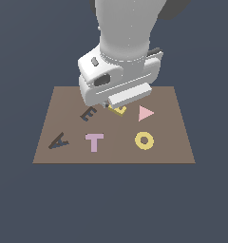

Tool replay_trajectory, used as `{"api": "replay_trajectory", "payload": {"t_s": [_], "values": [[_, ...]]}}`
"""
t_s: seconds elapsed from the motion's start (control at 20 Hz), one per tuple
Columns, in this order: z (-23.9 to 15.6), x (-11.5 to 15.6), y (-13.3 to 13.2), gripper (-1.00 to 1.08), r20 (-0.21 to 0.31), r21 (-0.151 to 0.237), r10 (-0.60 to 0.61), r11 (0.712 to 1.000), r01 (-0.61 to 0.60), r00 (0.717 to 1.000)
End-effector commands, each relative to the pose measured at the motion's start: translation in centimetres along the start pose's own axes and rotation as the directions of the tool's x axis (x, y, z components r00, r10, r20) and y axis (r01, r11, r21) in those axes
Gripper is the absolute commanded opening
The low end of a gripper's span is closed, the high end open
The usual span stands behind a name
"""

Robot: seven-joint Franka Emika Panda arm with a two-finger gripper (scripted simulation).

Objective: Insert a designated object into the corresponding slot on a board.

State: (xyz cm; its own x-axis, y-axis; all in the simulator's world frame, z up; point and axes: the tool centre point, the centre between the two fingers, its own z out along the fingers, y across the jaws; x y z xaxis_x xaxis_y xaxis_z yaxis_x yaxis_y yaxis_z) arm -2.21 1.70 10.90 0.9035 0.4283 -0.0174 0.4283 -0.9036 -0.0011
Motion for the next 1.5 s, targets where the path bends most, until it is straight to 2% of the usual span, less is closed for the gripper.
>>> {"api": "replay_trajectory", "payload": {"t_s": [0.0,0.2,0.45,0.95,1.2,1.45], "values": [[0.9,-0.2,-0.1,1.00,-0.003,-0.001,-0.090,0.996,0.090,0.996],[2.4,-0.6,-0.2,1.00,-0.007,-0.003,-0.224,0.974,0.224,0.974],[3.8,-0.9,-0.3,1.00,-0.011,-0.005,-0.357,0.934,0.357,0.934],[5.6,-1.3,-0.3,1.00,-0.014,-0.009,-0.510,0.860,0.510,0.860],[5.9,-1.4,-0.2,1.00,-0.015,-0.010,-0.536,0.844,0.536,0.844],[5.9,-1.4,-0.2,1.00,-0.014,-0.010,-0.535,0.845,0.535,0.845]]}}
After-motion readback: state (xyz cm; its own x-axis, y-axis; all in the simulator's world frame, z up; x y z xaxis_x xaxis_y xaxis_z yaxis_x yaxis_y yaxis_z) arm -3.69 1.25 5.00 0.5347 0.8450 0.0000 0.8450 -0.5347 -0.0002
